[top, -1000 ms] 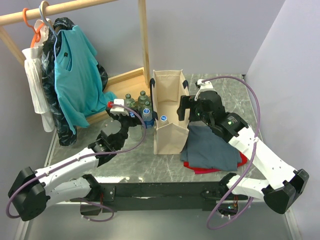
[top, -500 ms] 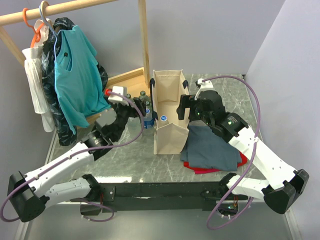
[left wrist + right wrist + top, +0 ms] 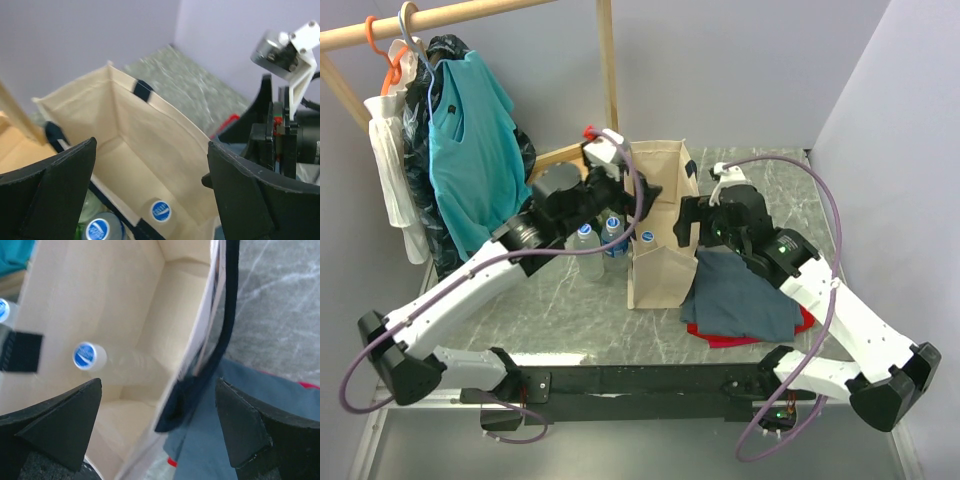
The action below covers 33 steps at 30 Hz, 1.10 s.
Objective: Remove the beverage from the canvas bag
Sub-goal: Place the drink at the center of the board, then take out the drink from the canvas bag.
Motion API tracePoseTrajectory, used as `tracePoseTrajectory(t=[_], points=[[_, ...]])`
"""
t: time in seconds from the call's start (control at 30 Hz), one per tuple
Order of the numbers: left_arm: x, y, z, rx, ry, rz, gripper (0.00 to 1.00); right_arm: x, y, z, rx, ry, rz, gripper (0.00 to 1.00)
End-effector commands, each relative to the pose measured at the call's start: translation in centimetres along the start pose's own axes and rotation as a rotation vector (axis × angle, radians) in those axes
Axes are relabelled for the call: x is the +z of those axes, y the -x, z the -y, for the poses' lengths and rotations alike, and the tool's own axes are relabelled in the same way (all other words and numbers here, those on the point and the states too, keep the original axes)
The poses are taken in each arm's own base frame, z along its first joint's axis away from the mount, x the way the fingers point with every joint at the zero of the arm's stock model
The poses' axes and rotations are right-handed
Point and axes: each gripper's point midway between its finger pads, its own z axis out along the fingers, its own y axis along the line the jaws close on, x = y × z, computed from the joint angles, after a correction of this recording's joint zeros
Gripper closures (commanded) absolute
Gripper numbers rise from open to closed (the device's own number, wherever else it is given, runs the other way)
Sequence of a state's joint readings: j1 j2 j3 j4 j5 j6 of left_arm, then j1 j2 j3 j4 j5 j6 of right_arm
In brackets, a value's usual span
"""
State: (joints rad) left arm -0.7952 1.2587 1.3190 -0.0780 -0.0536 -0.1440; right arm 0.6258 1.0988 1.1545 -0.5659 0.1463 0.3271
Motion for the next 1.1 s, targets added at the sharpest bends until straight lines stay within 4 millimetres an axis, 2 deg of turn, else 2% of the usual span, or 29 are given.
tracePoseTrajectory(t=[0.0,0.07,0.1,0.27,0.4,0.57,0.93,1.07], points=[[0.1,-2.3,2.8,0.042,-0.173,-0.146,0.04,-1.6,-0.7,0.4,-0.016,0.013,0.003,0.0],[0.3,-2.5,2.9,0.044,-0.183,-0.173,0.03,-2.2,-0.7,0.6,-0.016,0.014,0.019,0.0],[0.5,-3.3,2.9,0.051,-0.182,-0.206,0.02,-2.5,-0.4,0.5,-0.014,0.019,0.029,0.0],[0.0,-4.8,2.7,0.055,-0.179,-0.296,0.01,-3.3,-0.8,-0.1,-0.036,0.069,0.017,0.0],[-0.5,-5.3,2.9,0.05,-0.192,-0.319,0.01,-3.3,-2.3,-0.9,-0.076,0.122,-0.066,0.0],[-0.5,-6.4,3.2,0.047,-0.215,-0.369,0.02,-3.1,-3.4,-0.8,-0.077,0.122,-0.101,0.0],[-0.1,-7.6,3.6,0.058,-0.248,-0.421,0.04,-4.9,-5.8,-1.9,-0.089,0.197,-0.191,0.0],[0.2,-8.7,3.6,0.066,-0.259,-0.47,0.06,-5.1,-6.6,-2.1,-0.087,0.203,-0.22,0.0]])
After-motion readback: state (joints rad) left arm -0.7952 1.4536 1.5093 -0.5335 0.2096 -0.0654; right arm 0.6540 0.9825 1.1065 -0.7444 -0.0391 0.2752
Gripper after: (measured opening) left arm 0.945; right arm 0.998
